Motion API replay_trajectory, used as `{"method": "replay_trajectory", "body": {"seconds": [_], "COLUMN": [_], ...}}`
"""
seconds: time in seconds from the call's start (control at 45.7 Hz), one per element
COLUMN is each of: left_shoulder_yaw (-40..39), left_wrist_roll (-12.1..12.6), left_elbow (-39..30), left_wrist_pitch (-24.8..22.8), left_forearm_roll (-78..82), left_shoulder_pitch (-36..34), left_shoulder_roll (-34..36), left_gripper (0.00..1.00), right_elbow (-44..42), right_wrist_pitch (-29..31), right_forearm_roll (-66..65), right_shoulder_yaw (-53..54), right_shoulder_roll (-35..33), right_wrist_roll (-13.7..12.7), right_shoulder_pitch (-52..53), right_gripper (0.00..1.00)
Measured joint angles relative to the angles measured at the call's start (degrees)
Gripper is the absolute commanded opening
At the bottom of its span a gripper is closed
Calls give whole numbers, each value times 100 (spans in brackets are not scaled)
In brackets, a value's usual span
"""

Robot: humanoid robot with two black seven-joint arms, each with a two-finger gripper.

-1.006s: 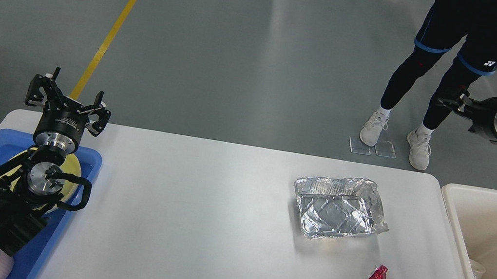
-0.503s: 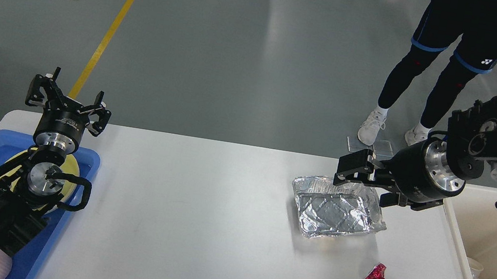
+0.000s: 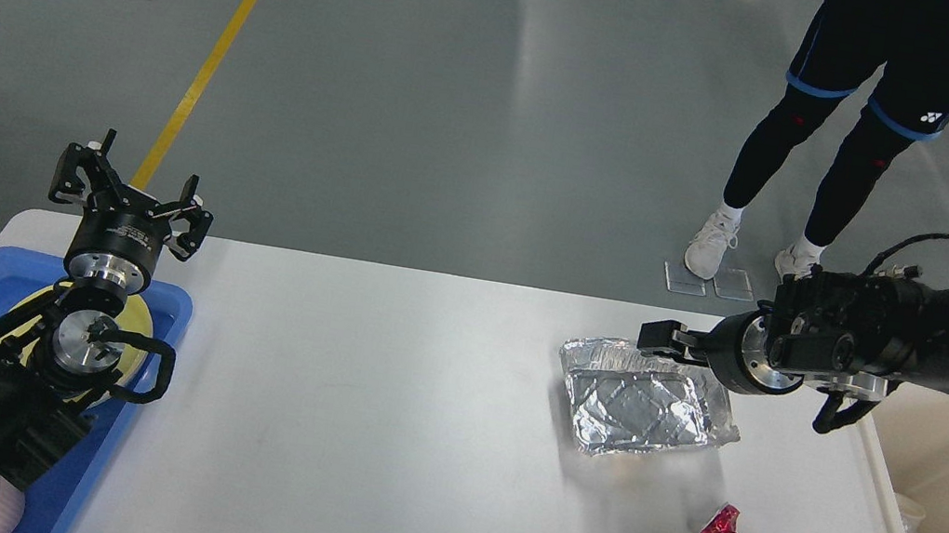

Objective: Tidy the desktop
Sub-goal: 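Lower the right gripper onto the flat foil tray and grasp it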

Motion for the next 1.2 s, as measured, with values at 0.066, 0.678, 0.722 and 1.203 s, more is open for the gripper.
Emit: {"method": "replay_trajectory", "body": {"seconds": [0.066,0.678,0.722,1.203], "left_shoulder_yaw": [0,-7,-8,-9], "left_wrist_roll": [0,0,0,0], "left_elbow": [1,0,-1,-1], "left_wrist_pitch": [1,4,4,-4], "left_forearm_roll": [0,7,7,5], "left_shoulder_pitch": [-2,-1,-1,0], "left_shoulder_roll": [0,-1,0,1], "left_gripper": [100,100,100,100], "right_elbow": [-265,-1716,-1716,-1362], "right_wrist_pitch": [-39,-374,-400,-810], "right_forearm_roll": [20,495,497,501], "right_shoulder_yaw": [4,69,80,210], "right_shoulder_roll": [216,1203,1226,1301], "right_wrist_roll": [3,19,24,18], "right_shoulder_pitch": [-321,-1977,-2028,-2010], "right_gripper": [100,49,33,0]}}
